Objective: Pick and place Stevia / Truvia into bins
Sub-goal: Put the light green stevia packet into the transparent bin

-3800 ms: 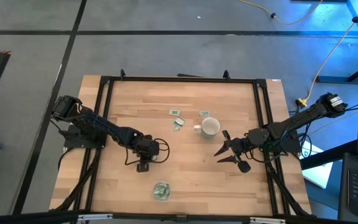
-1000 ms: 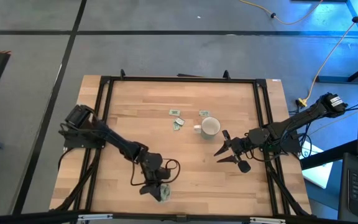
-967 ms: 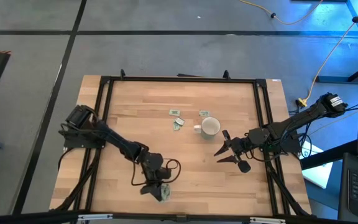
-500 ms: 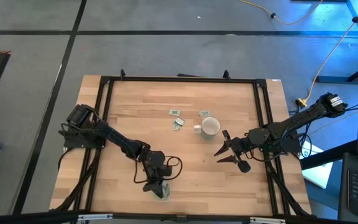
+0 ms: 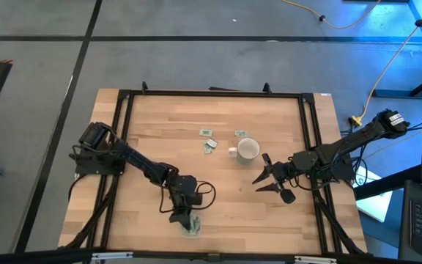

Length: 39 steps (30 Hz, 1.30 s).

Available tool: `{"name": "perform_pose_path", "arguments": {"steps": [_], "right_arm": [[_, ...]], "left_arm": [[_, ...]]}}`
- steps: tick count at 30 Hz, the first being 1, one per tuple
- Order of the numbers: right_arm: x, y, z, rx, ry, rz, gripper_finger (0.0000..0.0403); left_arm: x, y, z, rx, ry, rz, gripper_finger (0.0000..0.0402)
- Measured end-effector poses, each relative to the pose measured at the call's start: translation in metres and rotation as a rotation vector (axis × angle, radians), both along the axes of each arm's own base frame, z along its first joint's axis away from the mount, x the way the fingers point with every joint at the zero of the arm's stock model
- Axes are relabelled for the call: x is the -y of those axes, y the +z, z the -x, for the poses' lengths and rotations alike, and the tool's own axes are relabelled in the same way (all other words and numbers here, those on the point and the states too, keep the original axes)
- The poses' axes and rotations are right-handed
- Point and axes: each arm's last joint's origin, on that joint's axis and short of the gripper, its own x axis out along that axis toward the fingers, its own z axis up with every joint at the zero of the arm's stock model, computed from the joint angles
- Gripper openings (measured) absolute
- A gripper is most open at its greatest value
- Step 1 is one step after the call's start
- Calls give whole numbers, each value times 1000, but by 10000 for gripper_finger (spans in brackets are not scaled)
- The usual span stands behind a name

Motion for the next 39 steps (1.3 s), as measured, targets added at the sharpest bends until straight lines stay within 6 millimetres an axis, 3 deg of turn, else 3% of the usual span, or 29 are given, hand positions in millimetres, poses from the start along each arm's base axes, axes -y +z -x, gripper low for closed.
{"name": "perform_pose_path", "arguments": {"steps": [9, 14, 24, 29, 39], "right_arm": [[0, 0, 0, 0, 0, 1, 136], [0, 0, 0, -1, 0, 1, 136], [0, 0, 0, -3, 0, 1, 136], [0, 0, 0, -2, 0, 1, 136], [0, 0, 0, 2, -1, -5, 136]], "left_arm": [[-3, 1, -1, 44, -32, -7, 4], [-3, 7, 3, 79, -29, -109, 4], [25, 20, 12, 94, -78, -471, 4], [36, 23, 15, 123, -53, -534, 4], [33, 21, 16, 72, 3, -558, 18]]}}
